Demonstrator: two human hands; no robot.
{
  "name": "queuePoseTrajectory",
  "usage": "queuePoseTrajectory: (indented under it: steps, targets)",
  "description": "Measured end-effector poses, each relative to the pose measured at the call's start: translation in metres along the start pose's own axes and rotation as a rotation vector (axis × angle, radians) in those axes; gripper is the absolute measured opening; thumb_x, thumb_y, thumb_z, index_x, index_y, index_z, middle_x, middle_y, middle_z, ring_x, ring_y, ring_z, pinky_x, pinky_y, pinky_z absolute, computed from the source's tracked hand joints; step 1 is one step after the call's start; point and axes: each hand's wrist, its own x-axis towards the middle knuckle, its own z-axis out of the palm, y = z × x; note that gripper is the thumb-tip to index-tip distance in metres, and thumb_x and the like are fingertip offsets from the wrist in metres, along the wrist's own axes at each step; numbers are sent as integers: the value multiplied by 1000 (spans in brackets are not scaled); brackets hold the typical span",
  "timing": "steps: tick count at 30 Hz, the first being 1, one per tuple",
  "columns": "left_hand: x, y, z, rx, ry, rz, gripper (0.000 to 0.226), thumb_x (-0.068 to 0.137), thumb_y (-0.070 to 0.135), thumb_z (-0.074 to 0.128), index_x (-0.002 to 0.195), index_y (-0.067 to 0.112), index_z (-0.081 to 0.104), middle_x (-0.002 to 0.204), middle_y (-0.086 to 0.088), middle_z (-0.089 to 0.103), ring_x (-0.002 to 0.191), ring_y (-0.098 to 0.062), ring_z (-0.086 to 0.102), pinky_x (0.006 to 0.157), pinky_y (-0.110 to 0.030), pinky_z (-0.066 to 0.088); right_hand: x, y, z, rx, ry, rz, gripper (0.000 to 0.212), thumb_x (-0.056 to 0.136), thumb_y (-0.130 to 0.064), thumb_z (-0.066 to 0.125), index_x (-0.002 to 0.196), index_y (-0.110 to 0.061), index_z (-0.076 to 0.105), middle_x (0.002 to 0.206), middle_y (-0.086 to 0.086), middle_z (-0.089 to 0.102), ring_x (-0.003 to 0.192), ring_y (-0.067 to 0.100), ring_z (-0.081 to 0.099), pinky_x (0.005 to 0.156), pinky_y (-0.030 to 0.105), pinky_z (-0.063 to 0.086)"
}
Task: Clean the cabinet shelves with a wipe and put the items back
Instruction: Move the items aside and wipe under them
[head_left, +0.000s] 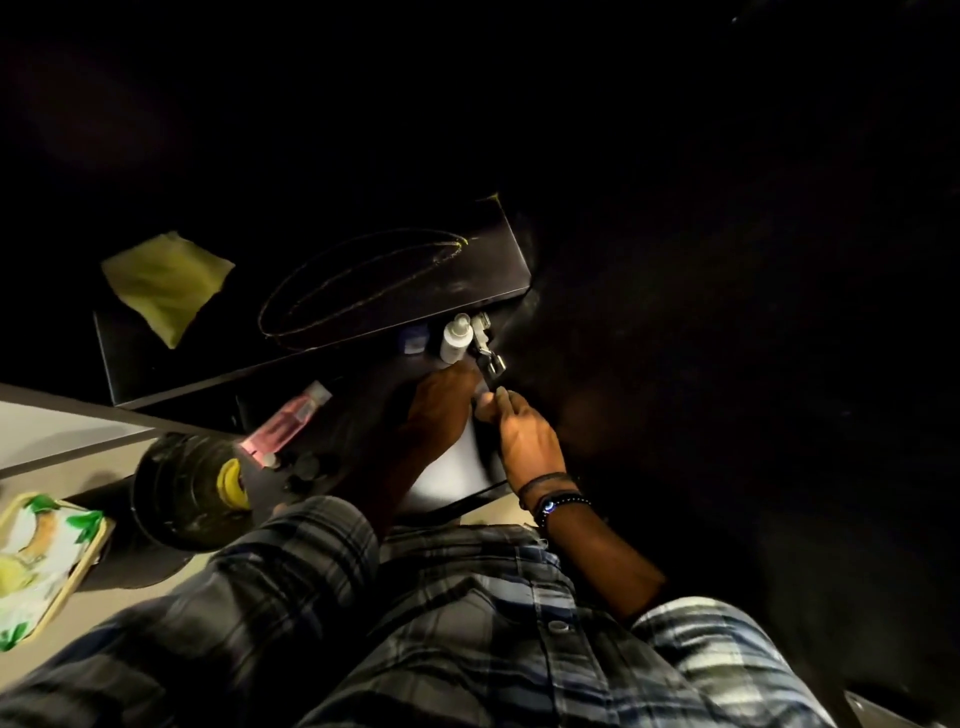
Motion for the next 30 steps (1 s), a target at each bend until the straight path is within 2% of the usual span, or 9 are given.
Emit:
queuePoseTrajectory:
  steps: [3, 5, 9, 14, 18, 22, 26, 28, 30]
  targets:
    - [-4, -10, 3, -22, 30, 52, 36, 78, 10, 37, 89, 2, 69, 87, -16, 71, 75, -31, 71, 64, -37, 57, 1, 2, 5, 14, 8, 14, 52, 94, 2, 36, 144, -2, 27, 150, 16, 32, 123, 33, 49, 101, 38, 43]
    - [-10, -15, 6, -45, 48, 43, 27, 81, 1, 47, 98, 0, 68, 97, -18, 71, 86, -33, 70, 76, -39, 56, 1, 3, 11, 55, 85, 20, 56, 88, 6, 44, 142, -1, 33, 148, 18, 36, 113, 38, 56, 94, 41, 50]
    - [-22, -25, 7, -60, 49, -8, 44, 86, 5, 35, 120, 7, 61, 123, -12, 63, 115, -27, 59, 100, -32, 42, 2, 1, 18, 74, 250, -24, 66, 66, 8, 68, 128, -7, 53, 127, 15, 58, 73, 33, 67, 52, 36, 58]
    - [-48, -47, -13, -30, 35, -64, 50, 85, 10, 27, 126, 5, 57, 130, -14, 58, 122, -29, 54, 104, -35, 39, 4, -40, 21, 145, 204, -182, 42, 79, -9, 65, 120, -11, 57, 116, 15, 60, 74, 35, 64, 45, 38, 53]
    - [-76, -81, -31, 22, 0, -94, 45, 79, 12, 42, 122, 12, 59, 127, -11, 60, 120, -28, 54, 102, -39, 43, 6, -77, 36, 195, 146, -304, 36, 82, -12, 65, 117, -10, 59, 98, 14, 62, 75, 35, 63, 53, 36, 49]
    - [-107, -109, -56, 68, 31, -128, 36, 77, 26, 55, 108, 11, 64, 110, -13, 65, 107, -31, 60, 91, -35, 47, 6, -113, 51, 178, 11, -357, 49, 85, -18, 58, 133, -18, 50, 127, 11, 55, 101, 34, 60, 74, 36, 50]
    - [-128, -150, -63, 21, 105, -210, 59, 73, 31, 62, 130, 16, 53, 130, -10, 58, 121, -26, 54, 100, -39, 46, 8, -144, 66, 97, -156, -440, 61, 88, -13, 52, 145, -26, 32, 153, 4, 32, 134, 28, 37, 106, 38, 39]
    - [-130, -178, -55, 70, 7, -274, 83, 64, 30, 75, 139, 30, 40, 136, -2, 53, 126, -21, 49, 103, -36, 43, 10, -155, 70, 58, -169, -470, 66, 87, -8, 52, 145, -29, 29, 154, 4, 29, 132, 29, 37, 106, 40, 40]
    - [-133, -188, -54, 84, -31, -286, 82, 65, 31, 74, 139, 30, 39, 132, -2, 56, 121, -23, 53, 101, -35, 45, 9, -163, 71, 14, -159, -479, 64, 86, -5, 51, 143, -27, 33, 150, 6, 33, 122, 32, 45, 97, 42, 45]
